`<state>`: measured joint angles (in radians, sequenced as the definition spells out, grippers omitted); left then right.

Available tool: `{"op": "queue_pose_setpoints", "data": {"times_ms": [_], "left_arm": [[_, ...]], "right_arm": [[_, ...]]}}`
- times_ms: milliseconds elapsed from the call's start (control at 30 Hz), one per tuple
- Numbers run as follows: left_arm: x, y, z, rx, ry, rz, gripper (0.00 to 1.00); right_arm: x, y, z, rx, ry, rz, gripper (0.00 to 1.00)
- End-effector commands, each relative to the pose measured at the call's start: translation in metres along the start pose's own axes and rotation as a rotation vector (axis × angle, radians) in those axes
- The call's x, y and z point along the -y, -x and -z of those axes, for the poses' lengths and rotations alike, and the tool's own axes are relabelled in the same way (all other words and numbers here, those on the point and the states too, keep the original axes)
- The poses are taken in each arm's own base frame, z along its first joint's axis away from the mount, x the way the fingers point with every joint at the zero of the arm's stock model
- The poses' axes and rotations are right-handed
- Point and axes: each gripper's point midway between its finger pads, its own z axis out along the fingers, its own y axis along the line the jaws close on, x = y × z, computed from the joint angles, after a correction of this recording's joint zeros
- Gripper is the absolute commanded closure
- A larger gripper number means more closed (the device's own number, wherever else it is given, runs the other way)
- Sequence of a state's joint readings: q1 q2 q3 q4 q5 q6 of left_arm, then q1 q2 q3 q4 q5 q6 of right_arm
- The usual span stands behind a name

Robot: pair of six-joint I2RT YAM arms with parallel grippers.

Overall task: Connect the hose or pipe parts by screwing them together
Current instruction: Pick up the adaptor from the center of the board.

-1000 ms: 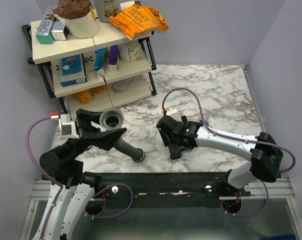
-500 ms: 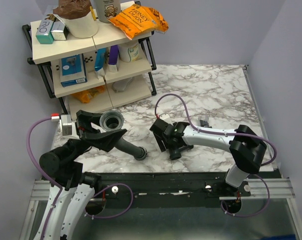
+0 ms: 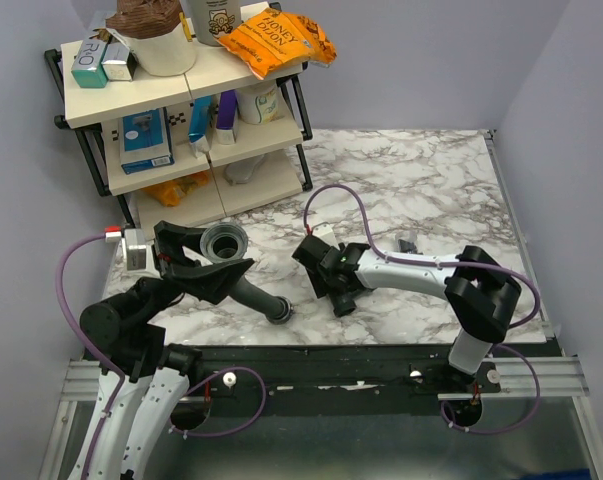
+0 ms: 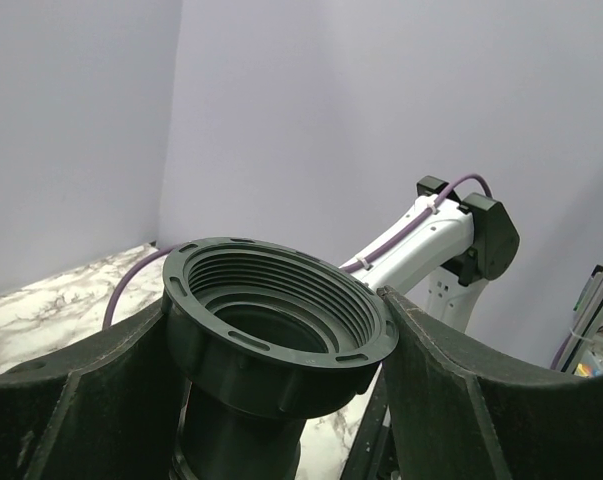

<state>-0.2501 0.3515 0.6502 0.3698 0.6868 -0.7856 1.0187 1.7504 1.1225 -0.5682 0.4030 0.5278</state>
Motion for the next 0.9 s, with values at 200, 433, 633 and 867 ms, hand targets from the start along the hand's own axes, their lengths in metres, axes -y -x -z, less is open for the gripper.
{"op": "queue_pose_setpoints", "data": {"times_ms": [200,433,633,867], "left_arm": [[0.009,0.015,0.001,0.038,0.001,-0.033,1.0],[0.004,0.01,0.0,0.011,0.015,-0.009,1.0],[0.007,0.007,-0.001,0.015,-0.016,0.016,1.0],[0.015,0.005,-0.002,0.01,-0.078,0.069,1.0]], "right_arm": [[0.0,0.008,0.023,0.067,0.058,-0.081,0.99],[0.012,0.09,0.121,0.439,0.219,-0.112,0.99],[0.027,0.151,0.217,0.73,0.322,-0.078,0.99],[0.025,0.208,0.364,1.078,0.512,0.006,0.99]]}}
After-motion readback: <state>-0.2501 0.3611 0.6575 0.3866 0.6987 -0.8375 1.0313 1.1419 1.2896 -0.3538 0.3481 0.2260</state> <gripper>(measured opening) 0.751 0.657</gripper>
